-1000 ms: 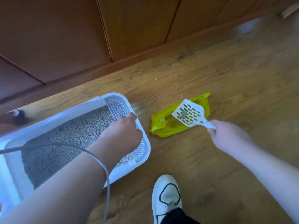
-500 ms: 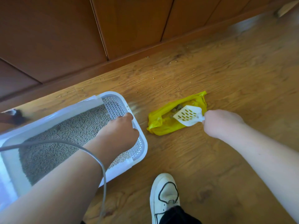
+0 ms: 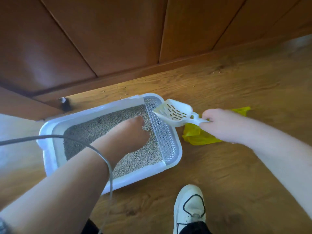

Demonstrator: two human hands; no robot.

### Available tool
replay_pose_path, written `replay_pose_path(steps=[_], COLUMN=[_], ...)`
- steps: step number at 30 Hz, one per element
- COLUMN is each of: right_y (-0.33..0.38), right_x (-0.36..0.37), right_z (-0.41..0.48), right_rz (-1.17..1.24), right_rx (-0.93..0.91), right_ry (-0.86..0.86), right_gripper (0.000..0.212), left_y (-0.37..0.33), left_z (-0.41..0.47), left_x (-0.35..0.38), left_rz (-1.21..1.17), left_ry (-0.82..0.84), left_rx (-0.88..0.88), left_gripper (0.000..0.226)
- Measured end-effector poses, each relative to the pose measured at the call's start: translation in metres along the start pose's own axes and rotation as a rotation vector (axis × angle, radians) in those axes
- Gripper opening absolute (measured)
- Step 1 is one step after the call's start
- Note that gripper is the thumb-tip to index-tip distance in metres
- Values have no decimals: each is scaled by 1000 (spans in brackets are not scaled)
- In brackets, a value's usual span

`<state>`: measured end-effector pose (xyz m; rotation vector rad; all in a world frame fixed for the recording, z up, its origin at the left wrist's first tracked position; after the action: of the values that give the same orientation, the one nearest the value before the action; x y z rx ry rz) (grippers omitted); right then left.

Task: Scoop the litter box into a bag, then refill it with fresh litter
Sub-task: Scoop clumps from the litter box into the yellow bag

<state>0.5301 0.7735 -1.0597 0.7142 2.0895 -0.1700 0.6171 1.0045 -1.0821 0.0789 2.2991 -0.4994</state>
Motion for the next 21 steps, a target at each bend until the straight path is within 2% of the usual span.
replay_pose_path(steps=[3, 5, 10, 15, 17, 19, 21], right_y=[54, 82, 151, 189, 197, 201, 200], right_x=[45, 76, 109, 113, 112, 112, 111], right_z=[-12, -17, -35, -39, -37, -34, -28], right_rz=[375, 595, 929, 1002, 922, 779, 660], right_rx=[-54, -75, -104, -194, -273, -382, -467], right_ry=[61, 104, 169, 218, 208, 174, 160], right_gripper=[20, 15, 21, 24, 25, 25, 15], left_y=[20, 31, 58, 88, 96, 105, 119], left_z=[-9, -15, -28, -34, -35, -34, -31], left_x=[-2, -3, -7, -8, -10, -16, -25], left_rz=[-155, -305, -724, -921, -964, -885, -704], left_ry=[46, 76, 32, -80, -152, -231, -300], left_rx=[-46, -81, -212, -366, -407, -416, -417], left_gripper=[28, 29, 30, 21, 18, 17, 13])
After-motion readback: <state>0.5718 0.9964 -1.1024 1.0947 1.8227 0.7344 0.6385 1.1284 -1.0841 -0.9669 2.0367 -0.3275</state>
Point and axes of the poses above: each hand's wrist, its own z-axis towards the middle knuckle, its own x-axis out of the palm, y = z × x, the point moved 6 cm from there along z, towards the middle knuckle, and after that the axes turned 8 degrees about -y, right-handed, at the moved point
